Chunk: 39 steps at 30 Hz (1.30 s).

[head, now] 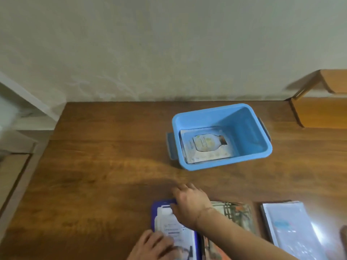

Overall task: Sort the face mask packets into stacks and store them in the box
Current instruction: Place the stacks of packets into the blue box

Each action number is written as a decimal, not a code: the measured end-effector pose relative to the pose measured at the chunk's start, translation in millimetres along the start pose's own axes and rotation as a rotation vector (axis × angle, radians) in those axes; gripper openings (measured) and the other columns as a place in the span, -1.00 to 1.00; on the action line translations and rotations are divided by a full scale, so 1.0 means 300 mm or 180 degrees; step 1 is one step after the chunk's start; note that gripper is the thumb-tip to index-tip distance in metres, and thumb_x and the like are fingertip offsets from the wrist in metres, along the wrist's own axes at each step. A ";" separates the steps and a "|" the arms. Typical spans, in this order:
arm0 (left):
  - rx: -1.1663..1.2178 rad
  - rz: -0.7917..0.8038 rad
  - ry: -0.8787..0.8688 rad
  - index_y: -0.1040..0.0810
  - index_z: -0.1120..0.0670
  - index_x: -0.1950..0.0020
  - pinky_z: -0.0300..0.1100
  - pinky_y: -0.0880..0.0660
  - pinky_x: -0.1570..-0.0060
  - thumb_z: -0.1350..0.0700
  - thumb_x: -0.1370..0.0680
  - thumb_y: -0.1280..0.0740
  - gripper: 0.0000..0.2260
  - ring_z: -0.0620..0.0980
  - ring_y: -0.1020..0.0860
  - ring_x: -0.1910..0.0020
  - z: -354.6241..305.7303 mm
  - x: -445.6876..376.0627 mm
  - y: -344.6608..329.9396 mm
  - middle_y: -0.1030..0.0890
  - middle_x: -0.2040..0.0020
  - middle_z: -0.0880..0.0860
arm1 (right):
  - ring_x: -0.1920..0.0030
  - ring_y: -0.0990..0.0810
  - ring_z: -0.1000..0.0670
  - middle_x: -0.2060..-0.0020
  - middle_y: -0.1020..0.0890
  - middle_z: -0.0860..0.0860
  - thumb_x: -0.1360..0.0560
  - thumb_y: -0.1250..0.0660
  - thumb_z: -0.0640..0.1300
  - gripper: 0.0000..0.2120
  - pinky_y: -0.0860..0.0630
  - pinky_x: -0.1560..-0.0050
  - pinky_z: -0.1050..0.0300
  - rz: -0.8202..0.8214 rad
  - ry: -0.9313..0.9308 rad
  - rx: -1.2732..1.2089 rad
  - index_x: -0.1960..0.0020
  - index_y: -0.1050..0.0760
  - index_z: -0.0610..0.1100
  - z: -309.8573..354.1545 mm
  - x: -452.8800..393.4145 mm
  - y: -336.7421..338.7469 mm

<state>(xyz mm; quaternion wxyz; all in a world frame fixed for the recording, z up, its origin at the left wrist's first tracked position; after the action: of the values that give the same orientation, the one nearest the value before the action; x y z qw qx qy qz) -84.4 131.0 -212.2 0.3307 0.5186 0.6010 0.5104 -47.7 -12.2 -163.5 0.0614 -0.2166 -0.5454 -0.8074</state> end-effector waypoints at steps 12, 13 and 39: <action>-0.0051 -0.0106 0.0194 -0.29 -0.16 0.03 -0.17 -0.25 0.12 -0.21 -0.41 -0.13 -0.78 -0.16 -0.33 0.15 -0.074 0.012 0.040 -0.25 0.13 -0.15 | -0.30 -0.36 -0.16 -0.31 -0.38 -0.13 -0.47 -0.28 0.20 -0.44 -0.42 -0.27 -0.08 0.0927 -0.0365 0.0000 -0.30 -0.39 -0.15 0.030 -0.030 -0.075; -0.0010 -0.0006 0.0211 -0.32 -0.18 -0.01 -0.16 -0.25 0.11 -0.23 -0.36 -0.18 -0.72 -0.14 -0.34 0.14 -0.076 0.016 0.044 -0.28 0.12 -0.14 | -0.30 -0.37 -0.16 -0.30 -0.40 -0.13 -0.47 -0.28 0.19 -0.46 -0.41 -0.26 -0.08 0.0922 -0.0371 0.0095 -0.30 -0.39 -0.14 0.035 -0.029 -0.076; 0.3908 -0.0775 0.2832 -0.55 -0.08 -0.19 -0.46 -0.42 -0.02 0.06 -0.29 -0.60 -0.50 -0.23 -0.60 -0.10 0.184 0.190 0.110 -0.68 -0.09 -0.15 | 0.25 -0.60 0.15 0.29 -0.64 0.13 -0.40 -0.50 -0.15 -0.86 -0.49 0.18 0.24 0.1170 0.0374 -0.2415 0.19 -0.53 0.00 0.001 -0.035 0.067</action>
<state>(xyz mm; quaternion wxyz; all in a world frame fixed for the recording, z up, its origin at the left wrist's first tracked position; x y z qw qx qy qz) -37.6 198.7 -187.4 -0.2357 0.2852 0.9059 0.2058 -31.5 -21.3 -150.6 0.1514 -0.2711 -0.1576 -0.9374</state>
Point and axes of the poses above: each hand's wrist, its own x-axis away from the middle knuckle, its own y-axis out of the back of the hand, z = x × y, the point moved 8 cm from there along -x, towards the middle knuckle
